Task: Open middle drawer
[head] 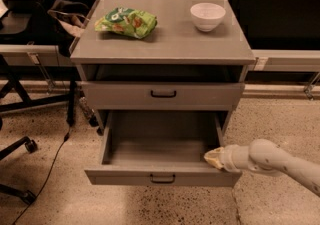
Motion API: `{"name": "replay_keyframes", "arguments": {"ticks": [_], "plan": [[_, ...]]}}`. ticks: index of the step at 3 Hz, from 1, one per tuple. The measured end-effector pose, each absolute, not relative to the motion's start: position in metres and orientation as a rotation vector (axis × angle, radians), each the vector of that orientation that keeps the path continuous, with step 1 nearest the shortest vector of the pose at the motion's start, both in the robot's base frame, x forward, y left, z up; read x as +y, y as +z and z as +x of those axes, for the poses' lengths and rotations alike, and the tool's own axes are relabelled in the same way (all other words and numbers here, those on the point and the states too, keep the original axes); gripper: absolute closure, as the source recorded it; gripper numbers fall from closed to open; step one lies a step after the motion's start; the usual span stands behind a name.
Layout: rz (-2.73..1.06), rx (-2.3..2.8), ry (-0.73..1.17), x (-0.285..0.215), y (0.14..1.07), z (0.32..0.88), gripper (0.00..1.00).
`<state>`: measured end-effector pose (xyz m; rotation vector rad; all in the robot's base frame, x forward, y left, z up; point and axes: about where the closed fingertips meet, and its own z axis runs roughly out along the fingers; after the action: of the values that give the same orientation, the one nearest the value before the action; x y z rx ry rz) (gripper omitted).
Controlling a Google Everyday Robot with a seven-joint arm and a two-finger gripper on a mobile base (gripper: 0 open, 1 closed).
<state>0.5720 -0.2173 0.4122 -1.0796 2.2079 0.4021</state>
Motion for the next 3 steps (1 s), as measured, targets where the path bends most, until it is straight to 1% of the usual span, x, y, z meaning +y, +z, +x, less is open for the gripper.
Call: {"name": "replay_keyframes", "arguments": {"ticks": [1, 2, 3], "plan": [[-1.081, 2.213, 0.414, -0.219, 0.414, 0.568, 1.0], [-1.089, 2.239, 0.482, -0.228, 0.412, 0.531, 0.85], [-1.089, 2.239, 0.482, -0.228, 0.414, 0.532, 0.61]]}}
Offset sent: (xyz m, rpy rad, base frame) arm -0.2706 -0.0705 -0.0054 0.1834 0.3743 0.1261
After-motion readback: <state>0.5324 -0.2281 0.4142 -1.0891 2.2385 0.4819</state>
